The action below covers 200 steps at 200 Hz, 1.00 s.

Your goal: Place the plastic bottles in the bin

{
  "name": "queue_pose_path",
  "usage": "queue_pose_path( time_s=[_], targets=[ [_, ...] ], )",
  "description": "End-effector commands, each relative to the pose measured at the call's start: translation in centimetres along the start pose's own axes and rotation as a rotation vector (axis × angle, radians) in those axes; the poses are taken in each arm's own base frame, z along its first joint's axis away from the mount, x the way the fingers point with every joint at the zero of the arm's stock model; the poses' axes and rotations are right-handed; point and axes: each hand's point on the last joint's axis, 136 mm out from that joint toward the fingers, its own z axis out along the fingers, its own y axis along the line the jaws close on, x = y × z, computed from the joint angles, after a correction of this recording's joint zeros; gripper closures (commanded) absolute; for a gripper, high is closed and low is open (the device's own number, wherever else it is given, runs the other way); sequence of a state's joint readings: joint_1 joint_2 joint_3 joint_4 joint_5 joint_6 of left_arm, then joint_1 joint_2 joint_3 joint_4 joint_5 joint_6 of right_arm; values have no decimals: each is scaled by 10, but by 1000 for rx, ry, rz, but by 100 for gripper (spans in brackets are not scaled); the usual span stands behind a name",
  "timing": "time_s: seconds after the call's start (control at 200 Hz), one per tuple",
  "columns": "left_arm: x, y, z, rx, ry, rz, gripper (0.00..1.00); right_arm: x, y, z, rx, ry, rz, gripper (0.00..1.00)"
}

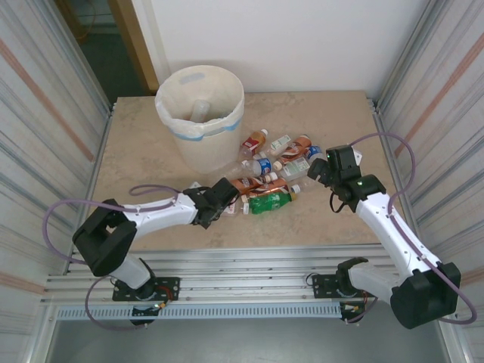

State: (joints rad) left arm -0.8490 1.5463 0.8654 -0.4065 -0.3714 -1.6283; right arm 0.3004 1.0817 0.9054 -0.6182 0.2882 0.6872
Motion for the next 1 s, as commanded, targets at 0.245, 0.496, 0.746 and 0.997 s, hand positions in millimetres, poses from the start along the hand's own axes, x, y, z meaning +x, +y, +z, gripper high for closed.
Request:
queue_pose_path(
  time_s=[0.245, 0.496, 0.746, 0.997],
  targets=[
    [5, -4, 11, -40, 25, -15, 12, 2, 0, 8, 3, 13, -24, 2],
    [4, 1, 18, -76, 26, -12, 13, 2, -2, 7, 8, 13, -27, 2],
    [2, 11, 21, -132, 17, 17, 16, -2, 0, 6, 4, 4, -21, 2],
    [-2, 27, 18, -183, 9, 50, 12, -5, 2, 4, -1, -1, -12, 2]
  ],
)
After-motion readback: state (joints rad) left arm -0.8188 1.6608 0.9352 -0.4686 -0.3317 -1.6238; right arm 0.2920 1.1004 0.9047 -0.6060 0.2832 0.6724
